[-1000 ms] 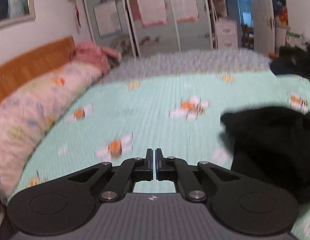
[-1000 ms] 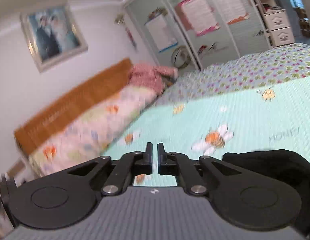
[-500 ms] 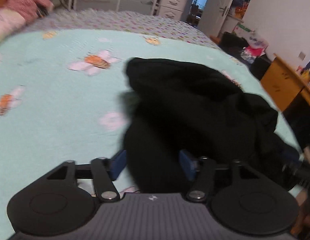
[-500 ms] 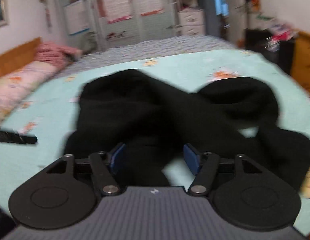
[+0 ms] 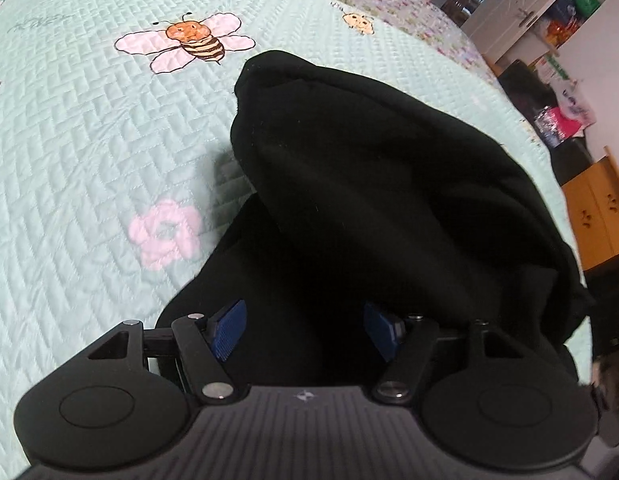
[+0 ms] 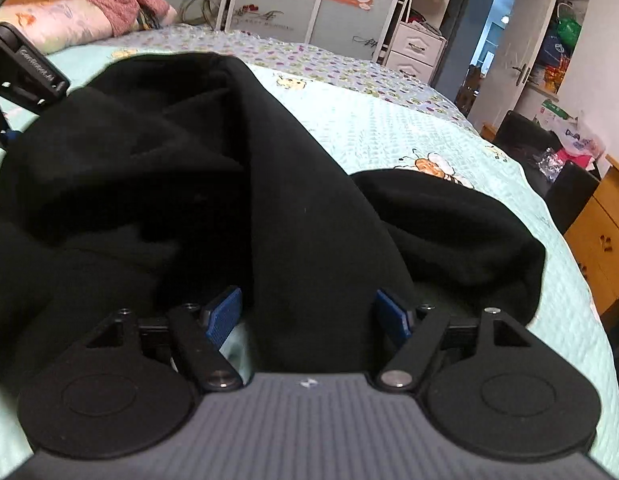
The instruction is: Fold clothes
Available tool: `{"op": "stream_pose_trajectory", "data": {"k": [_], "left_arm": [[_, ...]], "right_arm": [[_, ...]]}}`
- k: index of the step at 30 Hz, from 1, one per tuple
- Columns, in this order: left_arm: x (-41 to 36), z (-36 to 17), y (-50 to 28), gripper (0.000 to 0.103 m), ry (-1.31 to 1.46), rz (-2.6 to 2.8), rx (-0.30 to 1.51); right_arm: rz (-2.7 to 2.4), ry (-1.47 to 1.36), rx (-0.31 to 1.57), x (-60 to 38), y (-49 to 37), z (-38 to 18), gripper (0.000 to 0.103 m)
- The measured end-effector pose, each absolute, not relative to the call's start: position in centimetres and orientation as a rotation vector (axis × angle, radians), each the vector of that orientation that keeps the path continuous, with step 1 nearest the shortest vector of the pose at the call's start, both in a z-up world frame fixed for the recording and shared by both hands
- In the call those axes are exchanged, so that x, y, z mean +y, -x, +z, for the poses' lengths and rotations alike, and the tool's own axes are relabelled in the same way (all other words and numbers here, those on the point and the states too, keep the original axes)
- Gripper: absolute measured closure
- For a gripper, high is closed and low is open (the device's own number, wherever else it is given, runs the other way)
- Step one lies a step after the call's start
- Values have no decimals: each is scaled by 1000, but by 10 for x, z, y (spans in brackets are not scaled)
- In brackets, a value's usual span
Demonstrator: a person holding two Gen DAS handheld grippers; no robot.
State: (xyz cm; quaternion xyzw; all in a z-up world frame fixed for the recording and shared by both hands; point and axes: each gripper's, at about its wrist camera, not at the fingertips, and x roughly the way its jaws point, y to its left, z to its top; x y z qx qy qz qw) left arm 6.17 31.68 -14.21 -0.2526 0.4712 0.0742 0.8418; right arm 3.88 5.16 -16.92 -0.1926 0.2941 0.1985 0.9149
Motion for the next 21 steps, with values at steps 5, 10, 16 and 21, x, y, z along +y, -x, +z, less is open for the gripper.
{"op": "stream_pose_trajectory", "data": {"k": [5,10,16,21], "left_arm": [[312,-144,-80,100,446,184,1005],[313,-117,-57,103,412,204,854],[348,-32,-1,103,344,284,525],[393,2,55,103,385,335,485]], "right_arm": [[354,302,645,74,-67,-163,64],[348,50,687,72,-82,-138,87],[626,-168,596,107,-58,-69,88],[906,-228,547,180,-26,-18,88]]}}
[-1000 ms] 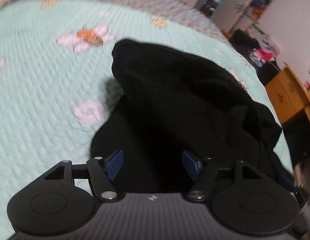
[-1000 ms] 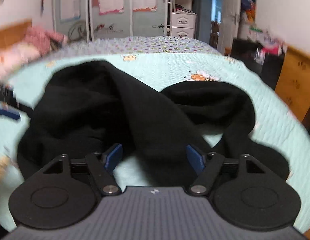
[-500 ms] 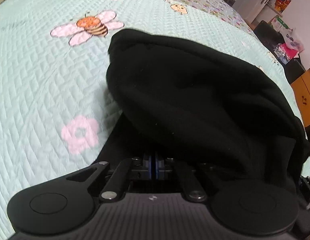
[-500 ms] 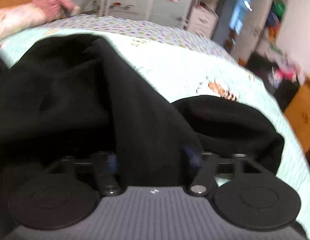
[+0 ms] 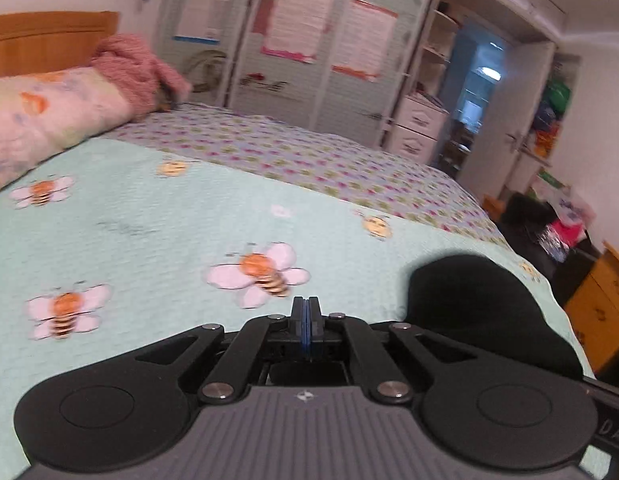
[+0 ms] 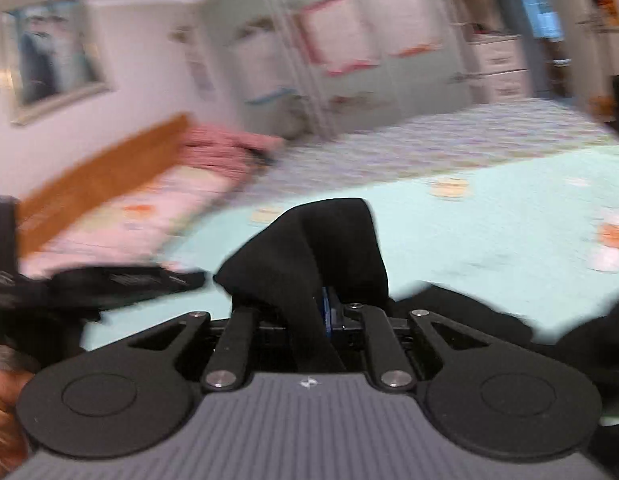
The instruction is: Fold clothes
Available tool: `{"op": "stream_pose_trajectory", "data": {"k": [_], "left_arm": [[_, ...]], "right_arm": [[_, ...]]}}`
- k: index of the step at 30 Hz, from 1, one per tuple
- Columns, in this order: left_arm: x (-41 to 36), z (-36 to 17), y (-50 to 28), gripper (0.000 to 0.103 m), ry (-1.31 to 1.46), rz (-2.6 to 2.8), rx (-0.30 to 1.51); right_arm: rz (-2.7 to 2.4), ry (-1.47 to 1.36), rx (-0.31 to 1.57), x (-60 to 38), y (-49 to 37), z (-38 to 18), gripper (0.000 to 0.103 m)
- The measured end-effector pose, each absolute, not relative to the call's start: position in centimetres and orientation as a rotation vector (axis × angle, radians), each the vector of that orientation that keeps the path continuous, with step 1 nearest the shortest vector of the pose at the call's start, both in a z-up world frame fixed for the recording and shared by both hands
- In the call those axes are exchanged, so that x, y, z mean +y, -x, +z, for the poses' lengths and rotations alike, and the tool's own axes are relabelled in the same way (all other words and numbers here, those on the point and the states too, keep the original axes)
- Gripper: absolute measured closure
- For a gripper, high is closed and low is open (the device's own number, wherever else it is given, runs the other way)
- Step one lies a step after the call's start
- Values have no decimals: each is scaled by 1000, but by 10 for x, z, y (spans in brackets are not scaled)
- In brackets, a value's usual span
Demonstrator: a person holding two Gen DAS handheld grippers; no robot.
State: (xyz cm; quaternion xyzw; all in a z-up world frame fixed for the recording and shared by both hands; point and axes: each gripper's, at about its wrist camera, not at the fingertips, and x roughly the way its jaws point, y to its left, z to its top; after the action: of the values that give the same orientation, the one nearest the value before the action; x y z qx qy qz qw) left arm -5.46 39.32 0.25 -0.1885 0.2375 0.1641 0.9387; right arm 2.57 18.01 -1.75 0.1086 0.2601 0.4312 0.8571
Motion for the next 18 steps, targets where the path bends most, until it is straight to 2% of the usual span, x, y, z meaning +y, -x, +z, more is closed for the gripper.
{"op": "stream_pose_trajectory", "data": {"k": [4,9,11,15,18], "left_arm": [[421,-1,107,103,436,408,479],[432,-28,138,103,478,474,553],[430,-37,146,103,467,484,593],[426,-55,159,99,433,500,669],[424,-69,158,89,401,490,753]], "right_arm": [[1092,-302,608,230,3,-12,88],[1062,-174,760,283,23,-64,83],[988,14,790,291,42,-86,73],[1012,134,797,261,78,-99,69],[979,178,804,233,99,-87,45]]}}
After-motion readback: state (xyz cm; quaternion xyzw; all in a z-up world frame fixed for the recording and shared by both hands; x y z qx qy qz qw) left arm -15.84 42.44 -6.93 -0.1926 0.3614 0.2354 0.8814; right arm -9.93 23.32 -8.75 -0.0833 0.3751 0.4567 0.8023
